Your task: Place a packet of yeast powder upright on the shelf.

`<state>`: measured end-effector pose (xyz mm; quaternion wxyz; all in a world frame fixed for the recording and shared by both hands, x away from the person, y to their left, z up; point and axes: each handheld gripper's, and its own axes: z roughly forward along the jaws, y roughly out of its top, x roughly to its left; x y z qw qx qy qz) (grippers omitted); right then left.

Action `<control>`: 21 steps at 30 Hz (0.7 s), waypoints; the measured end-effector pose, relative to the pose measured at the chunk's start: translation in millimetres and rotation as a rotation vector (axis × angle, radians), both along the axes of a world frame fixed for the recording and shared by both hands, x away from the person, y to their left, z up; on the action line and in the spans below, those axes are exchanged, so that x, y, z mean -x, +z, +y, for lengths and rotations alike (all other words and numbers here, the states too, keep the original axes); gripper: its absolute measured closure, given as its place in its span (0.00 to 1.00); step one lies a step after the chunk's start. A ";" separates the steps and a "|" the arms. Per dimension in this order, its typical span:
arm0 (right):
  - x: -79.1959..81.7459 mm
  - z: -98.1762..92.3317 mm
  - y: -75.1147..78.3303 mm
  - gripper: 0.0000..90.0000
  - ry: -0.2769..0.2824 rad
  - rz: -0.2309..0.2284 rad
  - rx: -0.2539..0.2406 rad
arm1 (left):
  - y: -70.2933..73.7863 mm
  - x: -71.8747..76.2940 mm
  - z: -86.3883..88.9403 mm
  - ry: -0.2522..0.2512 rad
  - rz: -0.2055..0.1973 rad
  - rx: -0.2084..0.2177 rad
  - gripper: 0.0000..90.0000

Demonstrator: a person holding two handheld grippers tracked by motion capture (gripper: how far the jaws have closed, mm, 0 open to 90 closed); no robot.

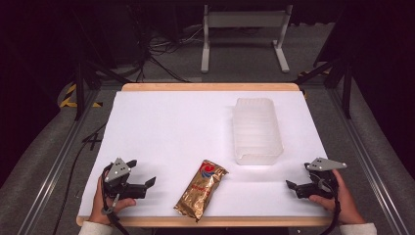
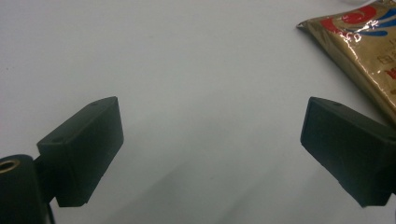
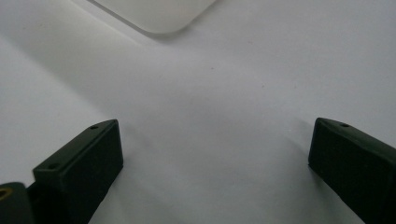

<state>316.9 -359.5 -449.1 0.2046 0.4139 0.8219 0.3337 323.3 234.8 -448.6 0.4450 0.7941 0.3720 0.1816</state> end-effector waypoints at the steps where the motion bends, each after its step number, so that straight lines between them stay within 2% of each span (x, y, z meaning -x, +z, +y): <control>1: 0.0 0.0 0.0 0.04 0.000 0.000 0.000 | 0.5 -2.4 -1.1 0.009 0.000 0.007 0.07; 3: 0.9 0.7 -0.1 0.04 -0.002 -0.010 0.004 | 0.9 -5.5 -2.2 0.010 -0.003 0.029 0.07; 9: -0.2 0.6 0.7 0.05 0.003 0.000 0.008 | -4.2 -7.2 2.6 0.032 0.012 0.029 0.06; 10: 0.7 1.1 1.1 0.06 0.012 -0.012 0.013 | -4.2 -6.6 3.8 0.032 0.015 0.032 0.06; 13: 5.3 3.7 2.6 0.07 0.033 -0.069 0.036 | -2.4 -6.1 7.8 0.039 -0.002 0.037 0.07; 16: 12.1 2.9 5.8 0.09 0.036 -0.135 0.007 | -1.4 -8.3 5.2 0.029 -0.001 0.027 0.07; 17: 12.1 2.9 5.8 0.09 0.036 -0.135 0.007 | -1.4 -8.3 5.2 0.029 -0.001 0.027 0.07; 19: 18.2 1.5 11.4 0.10 0.035 -0.196 -0.021 | -0.9 -9.0 2.7 0.016 -0.002 0.026 0.07; 21: 22.3 0.3 16.8 0.11 0.036 -0.235 -0.050 | 0.0 -9.5 -0.2 0.006 -0.003 0.021 0.08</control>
